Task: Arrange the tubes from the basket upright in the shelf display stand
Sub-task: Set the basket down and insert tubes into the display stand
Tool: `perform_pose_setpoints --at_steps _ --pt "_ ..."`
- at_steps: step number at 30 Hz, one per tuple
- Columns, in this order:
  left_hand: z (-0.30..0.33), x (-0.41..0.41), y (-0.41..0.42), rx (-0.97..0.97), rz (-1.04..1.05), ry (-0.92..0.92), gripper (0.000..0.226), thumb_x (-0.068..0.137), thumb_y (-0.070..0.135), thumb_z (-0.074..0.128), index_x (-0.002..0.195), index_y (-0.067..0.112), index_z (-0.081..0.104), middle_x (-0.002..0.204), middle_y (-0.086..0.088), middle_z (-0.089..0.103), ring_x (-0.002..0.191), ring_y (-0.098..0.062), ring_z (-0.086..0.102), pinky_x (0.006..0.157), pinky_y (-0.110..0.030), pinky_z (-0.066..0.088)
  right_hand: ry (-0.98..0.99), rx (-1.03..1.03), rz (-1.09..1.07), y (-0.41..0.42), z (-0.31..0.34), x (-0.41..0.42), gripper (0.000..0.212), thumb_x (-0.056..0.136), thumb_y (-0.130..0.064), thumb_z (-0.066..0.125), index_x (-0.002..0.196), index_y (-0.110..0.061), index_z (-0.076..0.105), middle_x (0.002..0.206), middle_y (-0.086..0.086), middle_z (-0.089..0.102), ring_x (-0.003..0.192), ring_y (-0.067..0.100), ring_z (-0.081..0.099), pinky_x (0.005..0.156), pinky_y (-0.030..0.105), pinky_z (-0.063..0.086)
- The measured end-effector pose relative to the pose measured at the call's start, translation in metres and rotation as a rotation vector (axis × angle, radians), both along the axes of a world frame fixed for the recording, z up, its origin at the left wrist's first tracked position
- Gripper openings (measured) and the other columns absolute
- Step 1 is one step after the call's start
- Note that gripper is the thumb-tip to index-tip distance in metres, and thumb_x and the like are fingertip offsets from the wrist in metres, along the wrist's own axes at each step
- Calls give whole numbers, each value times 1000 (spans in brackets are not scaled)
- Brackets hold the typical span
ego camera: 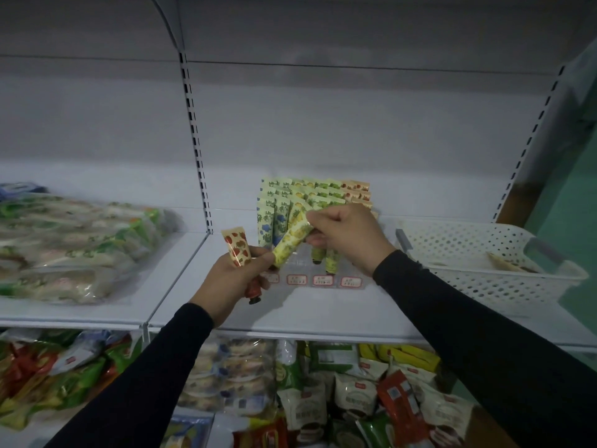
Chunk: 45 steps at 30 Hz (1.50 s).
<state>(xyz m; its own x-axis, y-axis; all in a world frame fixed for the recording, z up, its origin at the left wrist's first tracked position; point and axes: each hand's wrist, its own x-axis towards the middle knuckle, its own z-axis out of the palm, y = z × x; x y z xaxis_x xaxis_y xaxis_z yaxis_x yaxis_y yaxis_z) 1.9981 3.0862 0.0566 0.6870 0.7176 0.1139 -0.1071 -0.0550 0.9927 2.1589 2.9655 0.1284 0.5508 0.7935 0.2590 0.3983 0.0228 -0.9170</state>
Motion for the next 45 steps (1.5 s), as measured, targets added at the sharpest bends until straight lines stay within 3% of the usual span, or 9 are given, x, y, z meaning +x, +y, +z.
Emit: perform_pose_setpoints --at_steps 5,9,14,19,23,30,36,41,45 --pt "-14 -4 16 49 105 58 25 92 21 66 78 9 50 58 -7 52 49 -22 47 46 -27 39 -257 42 -137 -1 24 15 19 91 -30 67 80 -17 75 69 -4 73 61 6 70 69 20 56" --pt "-20 -4 21 -31 143 32 23 95 25 63 85 11 47 57 -5 51 46 -20 42 43 -26 36 -305 47 -165 2 33 24 20 92 -29 66 88 -12 76 72 -3 73 63 6 70 72 18 57" --pt "-24 1 24 -52 178 19 18 95 16 60 84 9 48 55 -8 49 46 -21 39 44 -27 33 -498 -5 -180 14 33 26 19 91 -27 65 82 -14 75 59 -12 64 50 -4 60 57 2 43" --pt "-30 0 31 -27 239 33 15 93 11 58 82 9 48 54 -10 50 45 -21 39 44 -27 34 -593 -64 -176 25 30 25 27 91 -27 65 65 -19 69 61 -14 62 63 3 63 69 16 46" --pt "-33 -1 32 -43 226 18 14 93 10 57 83 8 48 55 -11 49 47 -20 39 44 -27 34 -656 -133 -162 29 32 23 31 92 -24 61 70 -7 73 63 -19 58 71 14 68 72 23 51" --pt "-34 -2 32 -40 206 31 14 93 8 56 81 8 49 54 -10 49 45 -20 38 47 -28 32 -745 -153 -189 42 22 16 32 93 -24 60 69 -7 72 82 -2 73 73 12 65 67 19 40" --pt "-34 -3 32 -46 202 40 13 93 7 54 81 9 50 53 -9 49 46 -20 38 47 -27 31 -821 -163 -204 52 10 16 33 95 -21 57 73 0 70 80 9 72 70 18 65 57 13 34" --pt "-34 -4 31 -40 195 38 13 93 7 54 80 9 50 53 -8 49 46 -20 39 47 -27 32 -877 -194 -202 55 7 14 32 96 -22 56 79 0 73 82 10 73 75 21 66 75 16 37" --pt "-34 -5 31 -27 195 44 13 93 7 54 80 9 50 54 -9 50 46 -20 40 47 -27 33 -904 -248 -217 60 9 16 34 94 -23 55 79 2 73 84 17 72 76 30 67 67 21 40"
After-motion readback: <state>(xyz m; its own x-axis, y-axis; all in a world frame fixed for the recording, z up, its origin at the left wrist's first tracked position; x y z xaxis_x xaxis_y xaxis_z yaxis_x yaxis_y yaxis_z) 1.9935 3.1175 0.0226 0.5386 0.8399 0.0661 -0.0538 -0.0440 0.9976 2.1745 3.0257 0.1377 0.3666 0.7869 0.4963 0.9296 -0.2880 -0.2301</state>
